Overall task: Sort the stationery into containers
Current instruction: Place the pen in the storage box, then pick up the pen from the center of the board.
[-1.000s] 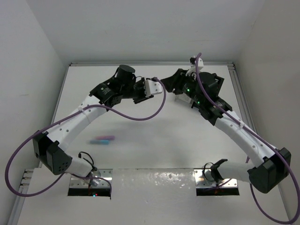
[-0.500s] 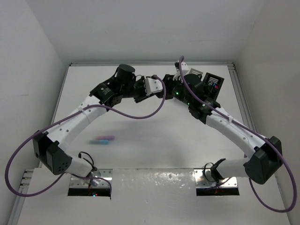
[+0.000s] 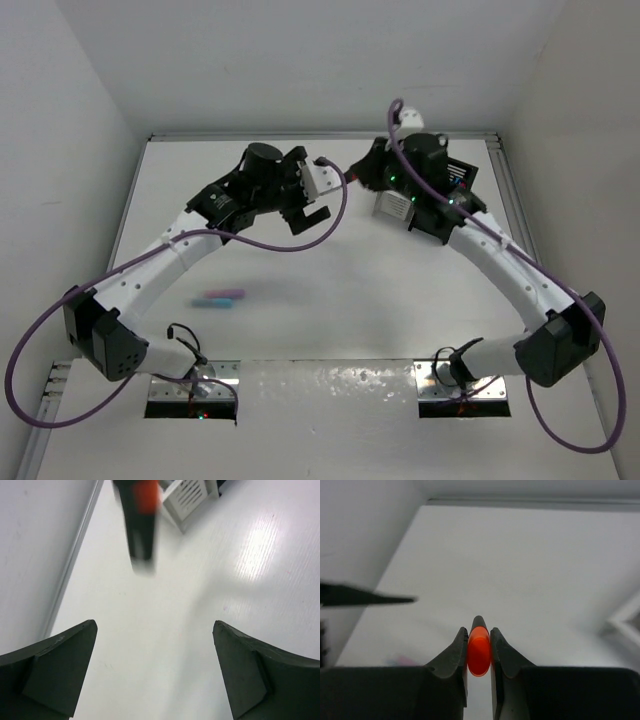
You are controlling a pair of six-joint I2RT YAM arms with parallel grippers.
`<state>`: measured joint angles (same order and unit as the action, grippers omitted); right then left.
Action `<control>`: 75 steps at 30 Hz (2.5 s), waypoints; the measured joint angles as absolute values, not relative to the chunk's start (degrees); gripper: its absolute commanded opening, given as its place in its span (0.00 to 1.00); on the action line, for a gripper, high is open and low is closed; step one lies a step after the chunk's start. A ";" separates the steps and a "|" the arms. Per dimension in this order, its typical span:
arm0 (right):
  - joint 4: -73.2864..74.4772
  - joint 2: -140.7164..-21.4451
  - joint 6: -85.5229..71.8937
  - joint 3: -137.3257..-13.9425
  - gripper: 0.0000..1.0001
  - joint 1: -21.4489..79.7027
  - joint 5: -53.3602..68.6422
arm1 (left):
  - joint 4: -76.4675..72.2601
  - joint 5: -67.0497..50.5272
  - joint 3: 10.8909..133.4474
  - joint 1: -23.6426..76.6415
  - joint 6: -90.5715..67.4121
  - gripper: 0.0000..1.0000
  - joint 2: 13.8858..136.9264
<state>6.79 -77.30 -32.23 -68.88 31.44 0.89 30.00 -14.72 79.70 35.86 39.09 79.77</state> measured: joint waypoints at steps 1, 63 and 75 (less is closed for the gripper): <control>9.54 -77.82 -30.28 -71.55 0.00 29.04 -1.02 | 29.76 -13.69 78.26 35.53 38.65 1.00 78.70; 14.85 -84.40 -17.65 -75.85 0.67 13.06 -17.80 | 48.01 -4.93 41.91 1.89 76.25 0.64 73.93; 14.20 -80.20 -17.56 -66.85 0.66 13.21 -17.65 | 41.12 -6.66 38.89 6.59 73.65 0.58 75.96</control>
